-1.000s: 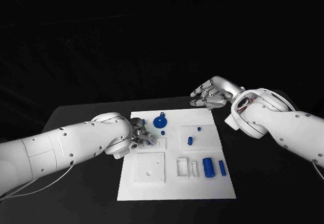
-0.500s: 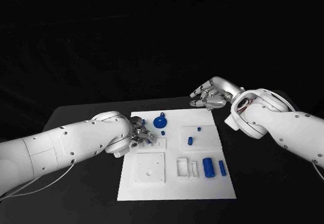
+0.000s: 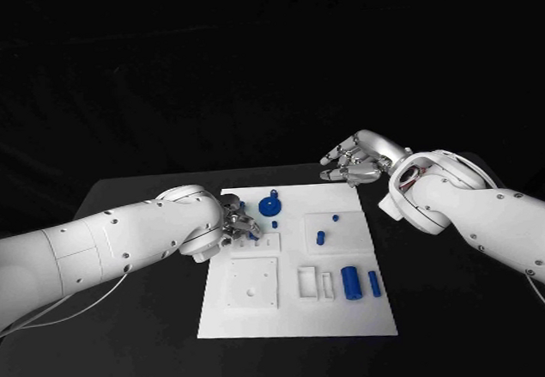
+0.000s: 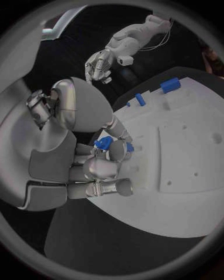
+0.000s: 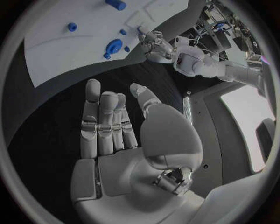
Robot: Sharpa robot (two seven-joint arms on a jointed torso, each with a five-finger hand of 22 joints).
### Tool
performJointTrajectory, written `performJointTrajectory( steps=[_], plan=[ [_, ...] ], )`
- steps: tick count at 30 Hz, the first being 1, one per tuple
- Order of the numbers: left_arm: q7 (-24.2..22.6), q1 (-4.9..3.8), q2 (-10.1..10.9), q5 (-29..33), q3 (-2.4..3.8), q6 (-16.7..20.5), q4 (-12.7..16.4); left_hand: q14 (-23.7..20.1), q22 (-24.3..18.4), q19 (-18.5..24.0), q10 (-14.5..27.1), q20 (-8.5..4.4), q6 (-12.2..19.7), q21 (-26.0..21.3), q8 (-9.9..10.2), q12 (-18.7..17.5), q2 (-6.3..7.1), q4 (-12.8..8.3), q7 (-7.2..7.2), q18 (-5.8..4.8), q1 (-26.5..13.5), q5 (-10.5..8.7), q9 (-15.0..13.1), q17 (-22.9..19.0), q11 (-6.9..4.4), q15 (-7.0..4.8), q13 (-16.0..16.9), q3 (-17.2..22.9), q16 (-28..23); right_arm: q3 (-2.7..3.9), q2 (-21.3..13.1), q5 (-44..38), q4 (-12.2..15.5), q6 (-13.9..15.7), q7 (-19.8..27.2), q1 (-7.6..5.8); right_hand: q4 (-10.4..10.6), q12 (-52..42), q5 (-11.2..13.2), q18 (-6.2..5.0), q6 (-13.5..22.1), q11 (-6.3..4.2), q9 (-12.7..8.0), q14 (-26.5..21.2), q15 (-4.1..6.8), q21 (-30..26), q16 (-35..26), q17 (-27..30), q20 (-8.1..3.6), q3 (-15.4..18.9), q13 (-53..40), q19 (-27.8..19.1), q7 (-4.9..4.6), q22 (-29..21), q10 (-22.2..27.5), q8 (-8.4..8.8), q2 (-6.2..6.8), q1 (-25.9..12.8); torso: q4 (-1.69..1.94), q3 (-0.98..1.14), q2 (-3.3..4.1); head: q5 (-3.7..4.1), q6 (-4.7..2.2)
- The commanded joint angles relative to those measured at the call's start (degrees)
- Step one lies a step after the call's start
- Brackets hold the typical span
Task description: Assemble the parts on the task board
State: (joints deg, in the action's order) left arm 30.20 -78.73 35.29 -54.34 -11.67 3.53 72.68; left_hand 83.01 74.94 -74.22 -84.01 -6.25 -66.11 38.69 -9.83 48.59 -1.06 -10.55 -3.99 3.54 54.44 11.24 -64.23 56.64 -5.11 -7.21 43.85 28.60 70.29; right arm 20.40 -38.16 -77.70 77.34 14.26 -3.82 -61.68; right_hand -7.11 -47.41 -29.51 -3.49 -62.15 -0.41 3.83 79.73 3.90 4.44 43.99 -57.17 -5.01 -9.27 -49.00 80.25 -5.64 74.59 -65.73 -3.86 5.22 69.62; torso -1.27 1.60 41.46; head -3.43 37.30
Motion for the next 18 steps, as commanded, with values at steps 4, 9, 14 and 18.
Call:
performJointTrajectory(
  steps=[4,9,14,18],
  plan=[
    [0.95,0.26,-0.44,-0.46,-0.22,-0.29,-0.54,-0.26,1.67,0.15,-2.43,-0.06,-7.88,-0.32,0.29,-0.24,-2.33,0.33,6.89,0.26,2.45,-0.32,0.12,-0.07,-0.36,0.23,0.12,-0.03,-0.20,0.03,0.03,-0.43,0.05,-0.85,0.20,0.03,0.16,0.04,-0.30,-0.24,0.20,0.04,-0.07,-0.34,-0.08,-0.29,0.10,0.07,0.22,-0.32,0.09,0.06,-0.02,0.06,0.25,0.30,-0.08,-0.50,-0.02,0.00,0.01,-0.03,-0.02],
    [0.90,0.26,-0.39,-0.48,-0.22,-0.36,-0.48,-0.29,1.65,0.18,-2.41,-0.08,-7.87,-0.43,0.38,-0.34,-2.32,0.38,6.88,0.25,2.52,-0.43,0.25,-0.13,-0.36,0.21,0.10,-0.07,-0.25,0.03,0.03,-0.43,0.03,-0.91,0.18,0.03,0.16,0.04,-0.30,-0.24,0.20,0.04,-0.07,-0.34,-0.08,-0.29,0.10,0.07,0.22,-0.32,0.09,0.06,-0.02,0.06,0.25,0.30,-0.08,-0.50,-0.01,0.01,-0.01,-0.05,-0.05],
    [0.81,0.26,0.02,-0.15,-0.21,-0.78,0.01,-0.26,1.64,0.18,-2.43,-0.07,-7.99,-0.48,0.35,-0.38,-2.28,0.11,6.90,0.22,2.76,0.28,0.28,-0.07,-0.40,0.23,0.13,0.11,-0.20,0.03,0.04,-0.43,-0.01,-0.94,0.18,0.04,0.16,0.04,-0.30,-0.24,0.20,0.04,-0.07,-0.34,-0.08,-0.29,0.10,0.07,0.22,-0.32,0.09,0.06,-0.02,0.06,0.25,0.30,-0.08,-0.50,0.00,-0.04,0.03,0.05,0.00],
    [0.81,0.26,0.54,0.77,-0.21,-1.38,0.73,-0.26,1.66,0.18,-2.46,-0.04,-8.03,-0.48,0.21,-0.28,-2.22,-0.19,6.91,0.22,2.81,0.93,0.09,-0.06,-0.38,0.25,0.25,0.31,-0.18,0.03,0.05,-0.43,-0.07,-0.95,0.18,0.07,0.16,0.04,-0.30,-0.24,0.20,0.04,-0.07,-0.34,-0.08,-0.29,0.10,0.07,0.22,-0.32,0.09,0.06,-0.02,0.06,0.25,0.30,-0.08,-0.50,-0.01,-0.04,0.01,0.02,0.04]
  ],
)
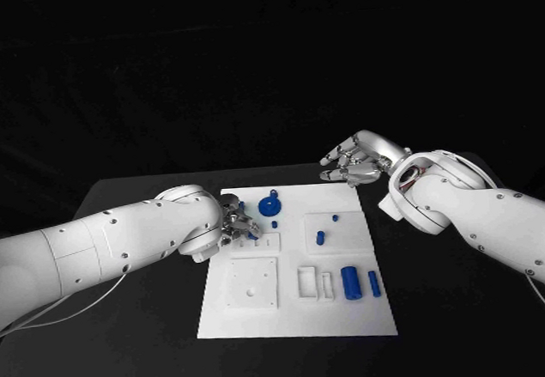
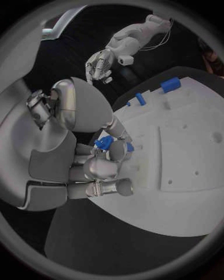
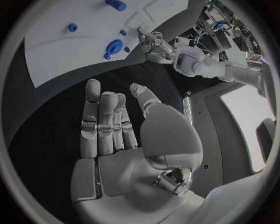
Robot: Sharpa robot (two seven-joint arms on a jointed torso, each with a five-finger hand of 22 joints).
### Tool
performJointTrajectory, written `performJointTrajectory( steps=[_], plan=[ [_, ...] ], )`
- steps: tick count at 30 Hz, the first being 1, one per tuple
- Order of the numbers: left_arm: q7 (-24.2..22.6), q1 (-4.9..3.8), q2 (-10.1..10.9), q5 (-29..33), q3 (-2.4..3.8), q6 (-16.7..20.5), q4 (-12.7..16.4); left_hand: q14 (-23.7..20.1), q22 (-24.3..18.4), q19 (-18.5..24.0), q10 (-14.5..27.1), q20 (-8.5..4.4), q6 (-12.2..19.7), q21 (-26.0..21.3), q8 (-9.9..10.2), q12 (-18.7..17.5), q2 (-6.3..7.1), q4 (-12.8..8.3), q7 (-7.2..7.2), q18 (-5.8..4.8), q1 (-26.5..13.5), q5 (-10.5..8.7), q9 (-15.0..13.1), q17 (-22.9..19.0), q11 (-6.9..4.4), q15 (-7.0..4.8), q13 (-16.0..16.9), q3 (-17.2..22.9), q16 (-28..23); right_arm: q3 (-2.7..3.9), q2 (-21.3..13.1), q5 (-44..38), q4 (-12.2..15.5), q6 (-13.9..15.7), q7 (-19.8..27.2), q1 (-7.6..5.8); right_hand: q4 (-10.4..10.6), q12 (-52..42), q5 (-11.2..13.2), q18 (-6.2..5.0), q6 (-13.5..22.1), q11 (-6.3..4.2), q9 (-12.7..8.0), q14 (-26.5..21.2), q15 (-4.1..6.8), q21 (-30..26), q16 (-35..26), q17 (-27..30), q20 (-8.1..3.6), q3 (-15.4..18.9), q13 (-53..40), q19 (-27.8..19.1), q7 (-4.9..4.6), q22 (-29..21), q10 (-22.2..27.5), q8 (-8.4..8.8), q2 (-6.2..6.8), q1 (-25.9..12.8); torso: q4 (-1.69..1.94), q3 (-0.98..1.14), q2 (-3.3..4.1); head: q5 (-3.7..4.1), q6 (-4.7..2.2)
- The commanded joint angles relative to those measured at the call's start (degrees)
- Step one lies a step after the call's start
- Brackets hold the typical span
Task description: Assemble the parts on the task board
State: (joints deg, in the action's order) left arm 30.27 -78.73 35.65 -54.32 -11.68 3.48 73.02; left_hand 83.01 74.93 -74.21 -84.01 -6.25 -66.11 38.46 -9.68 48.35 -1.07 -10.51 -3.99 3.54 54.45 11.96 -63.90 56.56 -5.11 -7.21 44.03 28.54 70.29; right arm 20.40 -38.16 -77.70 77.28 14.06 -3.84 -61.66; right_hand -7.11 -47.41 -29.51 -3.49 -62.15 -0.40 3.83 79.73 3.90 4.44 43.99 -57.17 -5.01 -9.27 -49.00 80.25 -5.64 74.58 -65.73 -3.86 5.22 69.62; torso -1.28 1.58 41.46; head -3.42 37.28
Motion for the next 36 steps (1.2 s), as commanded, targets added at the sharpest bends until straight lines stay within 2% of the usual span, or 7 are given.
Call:
performJointTrajectory(
  steps=[1,4,9,14,29,36],
  plan=[
    [0.75,0.27,0.33,1.12,-0.19,-1.55,0.61,-0.26,1.68,0.18,-2.45,-0.02,-8.02,-0.22,0.01,-0.07,-2.23,-0.37,6.91,0.23,2.79,0.33,-0.33,0.01,-0.37,0.27,0.06,0.45,-0.18,0.03,0.06,-0.43,-0.03,-0.75,0.20,0.06,0.16,0.04,-0.30,-0.25,0.20,0.04,-0.07,-0.34,-0.08,-0.29,0.10,0.07,0.22,-0.33,0.09,0.06,-0.02,0.07,0.25,0.30,-0.08,-0.50,0.00,-0.03,0.01,0.02,0.05],
    [0.80,0.27,0.73,2.33,-0.09,-2.22,1.25,-0.24,1.68,0.19,-2.47,0.01,-8.00,-0.24,-0.05,-0.04,-2.20,-0.63,6.90,0.24,2.77,0.54,-0.50,0.07,-0.36,0.29,0.09,0.56,-0.12,0.03,0.07,-0.43,-0.06,-0.77,0.21,0.12,0.16,0.04,-0.30,-0.25,0.20,0.04,-0.07,-0.34,-0.08,-0.29,0.10,0.07,0.22,-0.33,0.09,0.06,-0.02,0.07,0.25,0.30,-0.08,-0.50,0.04,-0.03,0.01,0.04,0.12],
    [0.90,0.27,1.35,4.22,0.53,-3.99,2.33,-0.18,1.74,0.15,-2.49,0.06,-8.11,0.01,-0.19,0.15,-2.15,-1.18,6.94,0.26,2.66,1.40,-0.81,0.26,-0.40,0.31,0.21,0.78,0.07,0.03,0.12,-0.43,-0.16,-0.78,0.22,0.22,0.16,0.04,-0.30,-0.25,0.20,0.04,-0.07,-0.34,-0.08,-0.29,0.10,0.07,0.22,-0.33,0.09,0.06,-0.02,0.07,0.25,0.30,-0.08,-0.50,0.05,-0.01,-0.02,-0.10,0.14],
    [0.99,0.26,1.66,4.74,0.78,-4.67,2.72,-0.17,1.76,0.17,-2.48,0.09,-8.15,0.10,-0.29,0.25,-2.11,-1.44,6.96,0.26,2.58,1.89,-1.07,0.33,-0.43,0.31,0.27,0.87,0.17,0.03,0.14,-0.41,-0.24,-0.80,0.21,0.26,0.16,0.04,-0.30,-0.25,0.20,0.04,-0.07,-0.34,-0.08,-0.29,0.10,0.07,0.22,-0.33,0.09,0.06,-0.02,0.07,0.25,0.30,-0.08,-0.50,0.03,-0.01,0.01,-0.17,0.15],
    [0.87,0.26,1.51,3.14,0.90,-4.11,2.75,-0.19,1.77,0.18,-2.47,0.13,-8.14,0.30,-0.24,0.34,-2.23,-1.58,6.97,0.33,2.39,1.86,-1.36,0.29,-0.42,0.32,0.32,0.94,0.20,0.03,0.15,-0.41,-0.33,-0.82,0.22,0.29,0.03,0.04,-0.34,-0.25,0.31,0.05,-0.08,-0.36,-0.10,-0.30,0.08,0.09,0.23,-0.44,0.09,0.04,-0.06,0.10,0.29,0.32,-0.07,-0.67,-0.04,0.04,0.02,-0.18,0.22],
    [0.19,0.27,1.63,1.11,0.90,-2.37,2.97,-0.15,1.75,0.18,-2.48,0.15,-8.13,0.30,-0.14,0.35,-2.23,-1.51,6.97,0.37,2.46,1.74,-1.37,0.29,-0.45,0.29,0.33,0.89,0.23,0.03,0.16,-0.40,-0.36,-0.81,0.25,0.30,0.03,0.04,-0.34,-0.25,0.31,0.05,-0.08,-0.36,-0.10,-0.30,0.08,0.09,0.23,-0.44,0.09,0.04,-0.06,0.10,0.29,0.32,-0.07,-0.67,-0.03,0.03,-0.01,-0.16,0.23]
  ],
)
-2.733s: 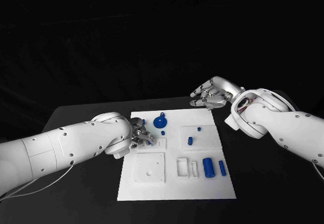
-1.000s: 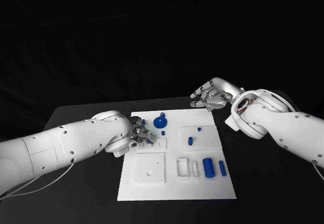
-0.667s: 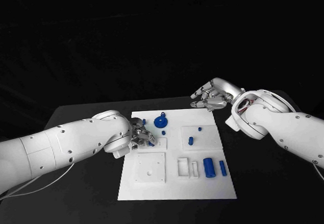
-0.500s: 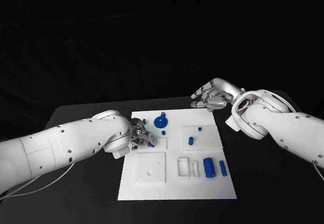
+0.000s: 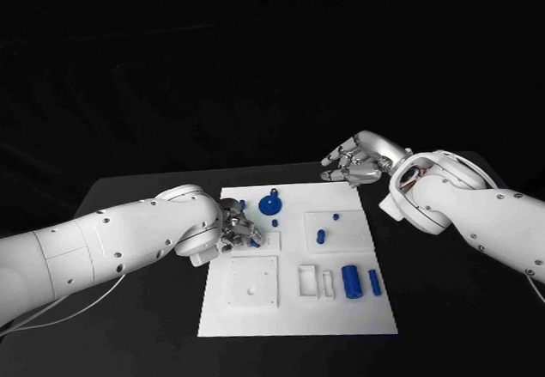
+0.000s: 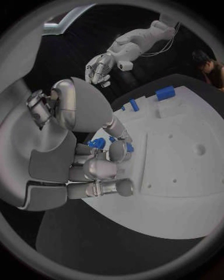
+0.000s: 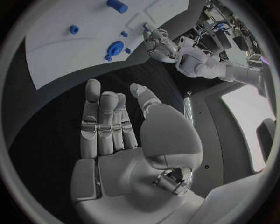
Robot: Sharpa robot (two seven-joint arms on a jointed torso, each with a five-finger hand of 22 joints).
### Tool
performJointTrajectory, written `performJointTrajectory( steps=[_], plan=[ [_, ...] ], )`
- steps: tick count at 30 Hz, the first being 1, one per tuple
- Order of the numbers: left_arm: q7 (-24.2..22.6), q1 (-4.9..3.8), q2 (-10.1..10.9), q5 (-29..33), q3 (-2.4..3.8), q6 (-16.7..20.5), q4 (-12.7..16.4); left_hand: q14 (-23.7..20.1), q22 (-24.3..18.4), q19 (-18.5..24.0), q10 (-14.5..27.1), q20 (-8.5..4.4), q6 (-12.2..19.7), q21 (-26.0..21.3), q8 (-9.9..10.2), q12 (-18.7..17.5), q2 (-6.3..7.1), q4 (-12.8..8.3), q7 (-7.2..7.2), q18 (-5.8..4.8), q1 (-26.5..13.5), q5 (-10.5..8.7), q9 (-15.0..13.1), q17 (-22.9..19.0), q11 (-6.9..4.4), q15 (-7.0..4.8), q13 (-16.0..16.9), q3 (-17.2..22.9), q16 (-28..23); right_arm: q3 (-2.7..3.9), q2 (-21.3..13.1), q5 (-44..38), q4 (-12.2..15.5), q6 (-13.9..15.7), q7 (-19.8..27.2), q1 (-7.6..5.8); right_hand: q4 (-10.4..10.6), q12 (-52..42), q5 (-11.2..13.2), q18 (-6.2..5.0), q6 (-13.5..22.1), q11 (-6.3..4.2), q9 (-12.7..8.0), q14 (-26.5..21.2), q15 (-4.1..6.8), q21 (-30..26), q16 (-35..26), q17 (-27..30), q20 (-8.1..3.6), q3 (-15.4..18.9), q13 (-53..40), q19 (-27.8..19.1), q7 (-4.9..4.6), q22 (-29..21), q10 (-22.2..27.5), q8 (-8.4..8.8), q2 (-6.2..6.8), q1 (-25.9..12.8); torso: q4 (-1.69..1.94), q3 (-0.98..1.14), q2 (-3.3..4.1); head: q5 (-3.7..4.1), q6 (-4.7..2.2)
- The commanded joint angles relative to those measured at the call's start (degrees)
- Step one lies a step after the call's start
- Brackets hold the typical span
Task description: Assemble the parts on the task board
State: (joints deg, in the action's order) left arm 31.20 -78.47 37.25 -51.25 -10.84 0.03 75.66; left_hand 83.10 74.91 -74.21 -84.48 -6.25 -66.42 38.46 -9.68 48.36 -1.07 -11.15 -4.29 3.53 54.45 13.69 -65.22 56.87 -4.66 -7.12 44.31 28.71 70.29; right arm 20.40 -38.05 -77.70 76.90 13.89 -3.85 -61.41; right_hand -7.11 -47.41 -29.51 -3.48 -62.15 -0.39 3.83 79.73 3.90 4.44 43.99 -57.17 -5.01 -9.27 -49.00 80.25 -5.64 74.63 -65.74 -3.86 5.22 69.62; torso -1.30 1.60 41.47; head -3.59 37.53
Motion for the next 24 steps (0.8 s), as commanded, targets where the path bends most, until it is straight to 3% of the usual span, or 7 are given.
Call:
performJointTrajectory(
  steps=[1,9,24],
  plan=[
    [-0.85,0.00,0.08,-2.22,0.06,1.36,0.42,-0.21,1.80,0.10,-2.02,0.15,-7.87,0.46,-0.13,0.39,-2.24,-0.87,7.29,0.39,2.49,0.07,-0.04,0.00,-0.92,0.18,0.09,0.73,0.26,0.03,0.05,-0.40,0.01,-0.64,0.26,0.05,0.03,0.04,-0.34,-0.26,0.31,0.04,-0.08,-0.36,-0.10,-0.30,0.08,0.09,0.23,-0.44,0.09,0.04,-0.06,0.05,0.29,0.32,-0.07,-0.67,0.00,0.00,0.00,0.01,0.03],
    [-1.46,0.01,0.41,-3.93,0.07,3.26,1.33,-0.06,1.90,-0.13,-2.02,0.11,-7.99,0.89,-0.07,0.44,-2.11,-0.92,7.34,0.42,2.54,0.27,0.00,0.16,-1.00,0.10,0.05,0.75,0.40,0.03,0.02,-0.39,0.01,-0.63,0.25,0.08,0.03,0.04,-0.34,-0.26,0.31,0.04,-0.08,-0.36,-0.10,-0.30,0.08,0.09,0.23,-0.44,0.09,0.04,-0.06,0.05,0.29,0.32,-0.07,-0.67,0.02,-0.02,0.02,0.11,0.03],
    [-1.42,0.03,-0.10,-4.51,0.07,2.84,1.21,-0.09,1.88,-0.10,-2.00,0.10,-8.00,0.86,0.01,0.46,-2.12,-0.86,7.32,0.41,2.54,0.17,0.03,0.07,-0.98,0.11,-0.01,0.76,0.33,0.03,0.06,-0.39,-0.01,-0.56,0.25,0.14,-0.01,0.09,-0.37,-0.26,0.28,0.06,-0.07,-0.39,-0.10,-0.32,0.04,0.13,0.24,-0.43,0.13,0.00,-0.05,0.02,0.33,0.30,-0.07,-0.70,0.03,0.02,-0.01,-0.01,0.05]
  ],
)
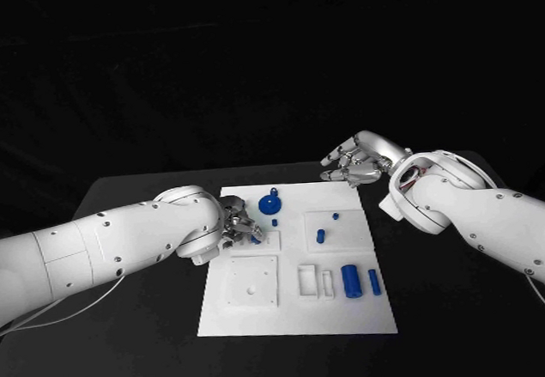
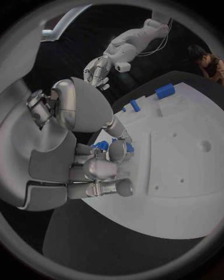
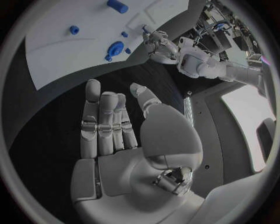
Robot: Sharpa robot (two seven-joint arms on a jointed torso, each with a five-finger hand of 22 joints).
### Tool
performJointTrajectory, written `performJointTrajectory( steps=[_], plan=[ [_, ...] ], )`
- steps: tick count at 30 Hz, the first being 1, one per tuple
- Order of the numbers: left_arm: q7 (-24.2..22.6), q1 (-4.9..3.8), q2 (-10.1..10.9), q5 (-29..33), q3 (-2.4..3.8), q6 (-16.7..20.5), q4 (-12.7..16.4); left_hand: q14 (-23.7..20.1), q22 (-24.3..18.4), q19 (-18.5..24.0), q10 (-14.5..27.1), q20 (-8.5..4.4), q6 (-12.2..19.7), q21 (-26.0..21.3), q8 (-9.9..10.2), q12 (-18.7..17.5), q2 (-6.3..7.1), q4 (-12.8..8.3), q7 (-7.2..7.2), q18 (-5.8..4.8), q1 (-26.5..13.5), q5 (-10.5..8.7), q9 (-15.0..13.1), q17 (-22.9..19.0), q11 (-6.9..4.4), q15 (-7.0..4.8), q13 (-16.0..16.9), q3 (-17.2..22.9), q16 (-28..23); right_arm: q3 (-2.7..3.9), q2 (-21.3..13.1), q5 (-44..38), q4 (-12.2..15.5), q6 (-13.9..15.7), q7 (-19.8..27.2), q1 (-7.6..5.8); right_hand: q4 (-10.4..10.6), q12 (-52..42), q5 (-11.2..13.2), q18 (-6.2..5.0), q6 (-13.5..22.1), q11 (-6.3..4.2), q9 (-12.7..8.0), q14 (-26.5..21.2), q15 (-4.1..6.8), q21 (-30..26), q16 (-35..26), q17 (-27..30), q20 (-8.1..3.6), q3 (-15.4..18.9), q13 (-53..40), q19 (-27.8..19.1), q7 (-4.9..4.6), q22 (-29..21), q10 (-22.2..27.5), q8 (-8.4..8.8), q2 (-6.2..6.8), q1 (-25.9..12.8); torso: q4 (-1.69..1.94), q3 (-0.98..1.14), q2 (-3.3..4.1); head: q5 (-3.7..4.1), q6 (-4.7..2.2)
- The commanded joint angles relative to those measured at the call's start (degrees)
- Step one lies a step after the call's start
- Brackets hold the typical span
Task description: Assemble the parts on the task board
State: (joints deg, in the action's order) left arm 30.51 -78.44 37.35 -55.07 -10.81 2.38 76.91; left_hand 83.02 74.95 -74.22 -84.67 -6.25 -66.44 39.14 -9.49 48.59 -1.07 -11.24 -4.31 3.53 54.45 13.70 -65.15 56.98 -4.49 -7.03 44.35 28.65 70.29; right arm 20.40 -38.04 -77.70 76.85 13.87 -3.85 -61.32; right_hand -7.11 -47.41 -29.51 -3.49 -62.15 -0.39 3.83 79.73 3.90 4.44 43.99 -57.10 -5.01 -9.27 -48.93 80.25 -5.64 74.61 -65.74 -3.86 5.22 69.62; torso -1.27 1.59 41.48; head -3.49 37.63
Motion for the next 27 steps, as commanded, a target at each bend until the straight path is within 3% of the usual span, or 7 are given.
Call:
performJointTrajectory(
  steps=[1,7,27],
  plan=[
    [-0.72,0.00,-0.24,-0.78,0.05,0.49,-0.08,-0.02,1.84,-0.10,-1.81,0.10,-7.98,0.17,-0.18,0.22,-2.12,-0.76,7.34,0.41,2.54,0.17,-0.05,-0.04,-1.16,0.02,-0.06,0.83,0.33,0.03,0.05,-0.39,0.04,-0.54,0.25,0.05,-0.01,0.09,-0.37,-0.26,0.28,0.05,-0.07,-0.39,-0.11,-0.32,0.04,0.06,0.25,-0.43,0.06,0.00,-0.05,0.03,0.34,0.30,-0.07,-0.70,-0.01,0.03,-0.03,-0.13,-0.05],
    [-0.65,0.01,-0.49,-1.04,0.03,0.38,-0.52,-0.03,1.80,-0.05,-1.81,0.09,-8.01,0.04,-0.11,0.18,-2.12,-0.64,7.34,0.41,2.60,-0.11,-0.03,-0.08,-1.14,0.03,-0.17,0.75,0.29,0.03,-0.04,-0.39,0.10,-0.50,0.23,0.05,-0.03,0.12,-0.37,-0.25,0.25,0.06,-0.07,-0.43,-0.11,-0.34,0.00,0.09,0.25,-0.44,0.08,-0.03,-0.04,0.01,0.38,0.29,-0.06,-0.70,0.07,0.11,-0.02,-0.13,-0.01],
    [-0.65,0.11,-1.41,-1.56,-0.05,-0.31,-1.76,-0.06,1.78,-0.02,-1.81,0.11,-8.01,-0.05,-0.01,0.19,-2.09,-0.52,7.32,0.41,2.70,-0.20,0.02,-0.14,-1.12,0.05,-0.21,0.69,0.25,0.03,0.06,-0.32,0.16,-0.46,0.35,0.05,-0.02,0.10,-0.39,-0.25,0.26,0.05,-0.07,-0.42,-0.11,-0.32,0.00,0.12,0.25,-0.44,0.08,-0.03,-0.05,-0.05,0.35,0.30,-0.06,-0.71,0.00,-0.02,-0.01,-0.05,0.06]
  ],
)
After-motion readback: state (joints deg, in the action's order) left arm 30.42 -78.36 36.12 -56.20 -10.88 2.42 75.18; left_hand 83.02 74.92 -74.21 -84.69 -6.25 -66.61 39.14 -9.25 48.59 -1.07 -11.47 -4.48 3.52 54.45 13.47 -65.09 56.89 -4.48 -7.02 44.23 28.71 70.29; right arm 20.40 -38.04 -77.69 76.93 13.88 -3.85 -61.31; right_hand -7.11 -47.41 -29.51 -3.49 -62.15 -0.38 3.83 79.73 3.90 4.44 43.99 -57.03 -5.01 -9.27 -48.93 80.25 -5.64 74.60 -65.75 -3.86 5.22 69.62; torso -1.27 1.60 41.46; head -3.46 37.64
